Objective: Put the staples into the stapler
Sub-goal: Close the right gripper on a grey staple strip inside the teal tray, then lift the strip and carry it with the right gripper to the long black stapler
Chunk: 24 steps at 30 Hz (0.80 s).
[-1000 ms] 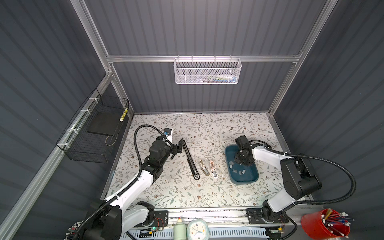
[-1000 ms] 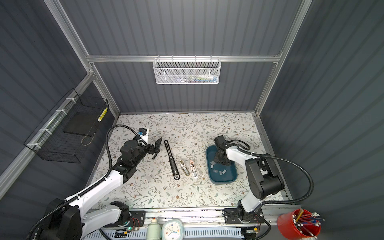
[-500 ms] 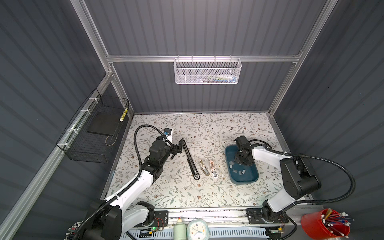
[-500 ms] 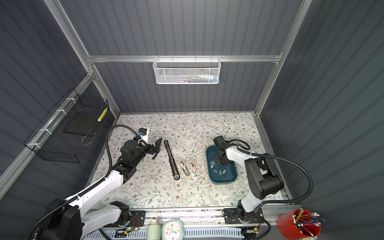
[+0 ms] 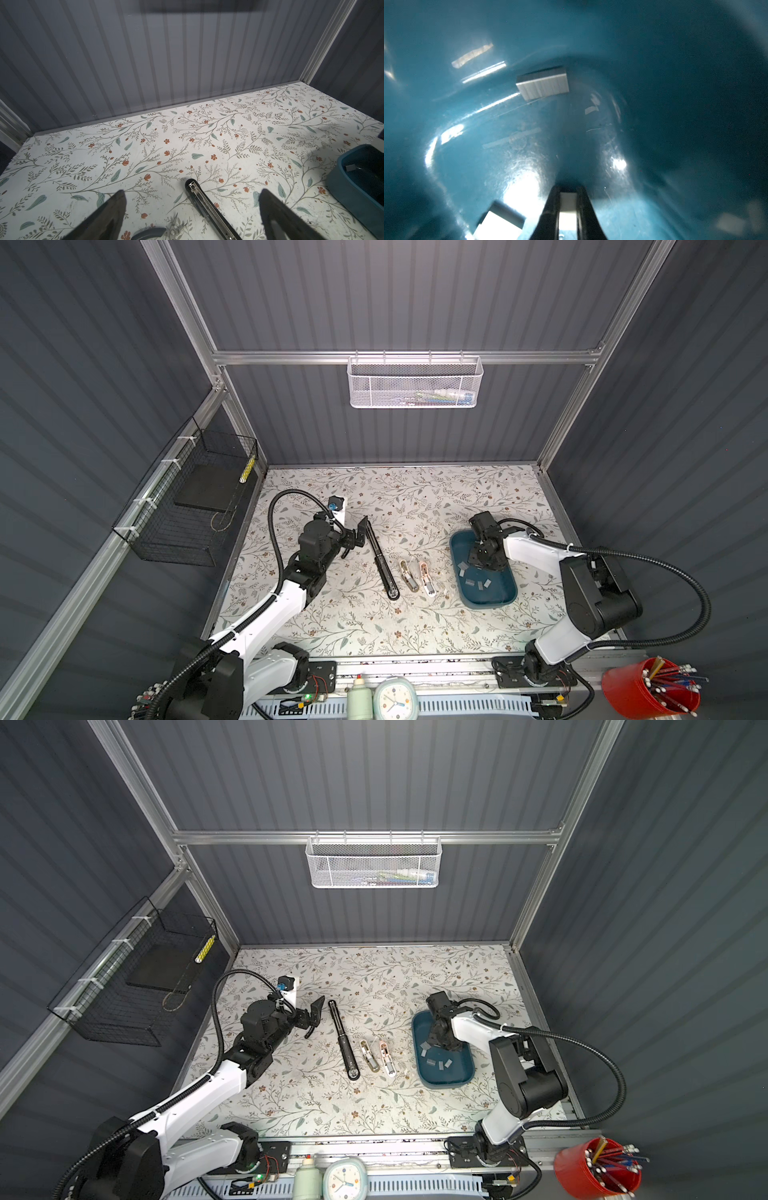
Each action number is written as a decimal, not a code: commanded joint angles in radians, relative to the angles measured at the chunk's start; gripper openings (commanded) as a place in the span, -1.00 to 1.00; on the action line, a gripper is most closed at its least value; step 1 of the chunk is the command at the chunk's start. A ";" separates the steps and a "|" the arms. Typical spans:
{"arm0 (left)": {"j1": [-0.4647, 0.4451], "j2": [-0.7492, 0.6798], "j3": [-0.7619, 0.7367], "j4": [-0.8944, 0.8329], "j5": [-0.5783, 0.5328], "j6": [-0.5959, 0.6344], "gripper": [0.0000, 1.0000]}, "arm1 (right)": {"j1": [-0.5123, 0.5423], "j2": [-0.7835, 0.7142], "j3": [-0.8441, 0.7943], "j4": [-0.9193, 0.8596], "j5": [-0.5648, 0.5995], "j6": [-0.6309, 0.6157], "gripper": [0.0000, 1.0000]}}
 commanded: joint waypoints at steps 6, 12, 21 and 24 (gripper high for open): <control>0.004 -0.047 0.016 -0.111 0.065 -0.059 0.99 | 0.047 -0.140 0.005 0.030 0.081 0.006 -0.80; 0.003 -0.117 0.040 -0.296 0.116 -0.158 0.99 | 0.133 -0.249 -0.030 0.065 0.144 0.001 -0.81; 0.003 -0.267 -0.009 -0.555 0.083 -0.317 0.99 | 0.302 -0.393 -0.071 0.073 0.238 -0.003 -0.82; 0.002 -0.313 -0.048 -0.586 0.124 -0.354 0.99 | 0.366 -0.432 -0.076 0.077 0.262 0.006 -0.82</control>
